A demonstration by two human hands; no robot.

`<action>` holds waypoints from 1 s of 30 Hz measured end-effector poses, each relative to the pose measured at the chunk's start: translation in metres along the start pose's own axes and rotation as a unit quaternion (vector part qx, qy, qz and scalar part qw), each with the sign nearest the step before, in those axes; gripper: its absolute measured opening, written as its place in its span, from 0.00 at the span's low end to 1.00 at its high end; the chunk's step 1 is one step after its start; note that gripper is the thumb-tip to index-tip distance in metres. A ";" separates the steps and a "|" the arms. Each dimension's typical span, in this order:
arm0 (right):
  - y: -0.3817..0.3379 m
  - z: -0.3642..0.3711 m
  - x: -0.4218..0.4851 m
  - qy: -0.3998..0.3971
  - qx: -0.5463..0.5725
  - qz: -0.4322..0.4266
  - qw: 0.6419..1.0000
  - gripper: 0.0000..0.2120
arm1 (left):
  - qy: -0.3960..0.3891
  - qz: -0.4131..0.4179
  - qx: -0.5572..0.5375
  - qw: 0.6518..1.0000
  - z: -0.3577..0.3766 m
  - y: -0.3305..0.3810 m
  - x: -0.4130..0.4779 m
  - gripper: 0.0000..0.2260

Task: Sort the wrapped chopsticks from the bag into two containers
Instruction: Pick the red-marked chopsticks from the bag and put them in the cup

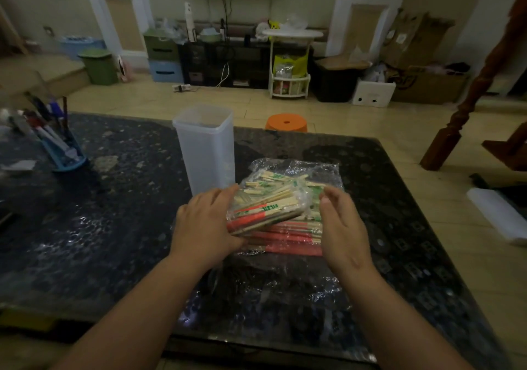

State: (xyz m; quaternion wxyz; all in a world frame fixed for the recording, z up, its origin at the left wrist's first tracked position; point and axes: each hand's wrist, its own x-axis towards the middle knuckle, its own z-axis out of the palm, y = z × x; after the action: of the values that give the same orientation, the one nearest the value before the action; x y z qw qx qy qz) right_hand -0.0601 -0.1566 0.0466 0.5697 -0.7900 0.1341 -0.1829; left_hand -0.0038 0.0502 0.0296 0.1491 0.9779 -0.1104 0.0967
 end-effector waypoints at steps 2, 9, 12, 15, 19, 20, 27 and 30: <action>0.003 -0.001 0.001 -0.010 -0.013 -0.001 1.000 0.09 | 0.002 -0.009 -0.005 1.000 -0.002 0.000 0.000 0.45; 0.004 0.001 -0.004 -0.244 -0.083 0.054 0.965 0.07 | 0.003 -0.036 -0.010 0.999 -0.004 -0.003 0.001 0.46; 0.007 0.007 -0.011 -0.339 -0.167 0.034 0.925 0.10 | -0.004 -0.036 -0.007 0.999 -0.004 -0.001 0.001 0.47; 0.017 0.014 -0.012 -0.397 -0.303 -0.008 0.866 0.10 | -0.007 -0.032 -0.009 0.999 -0.005 0.000 0.001 0.47; 0.038 0.026 -0.017 -0.437 -0.381 0.012 0.815 0.20 | -0.014 -0.033 -0.011 0.999 -0.005 -0.001 0.001 0.47; 0.044 0.028 -0.019 -0.429 -0.382 0.012 0.819 0.26 | -0.014 -0.034 -0.008 0.999 -0.005 -0.001 0.001 0.47; 0.078 0.037 -0.029 -0.323 -0.474 -0.046 0.818 0.34 | -0.023 -0.035 -0.011 0.999 -0.005 0.002 0.002 0.47; 0.090 0.040 -0.021 -0.277 -0.473 -0.063 0.834 0.31 | -0.021 -0.030 -0.009 0.999 -0.003 0.002 0.002 0.48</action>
State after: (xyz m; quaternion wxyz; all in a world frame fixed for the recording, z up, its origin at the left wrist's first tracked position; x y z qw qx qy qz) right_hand -0.0619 -0.1421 -0.0536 0.1276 -0.9873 -0.0092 0.0942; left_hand -0.0030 0.0494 0.0334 0.1585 0.9812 -0.0847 0.0706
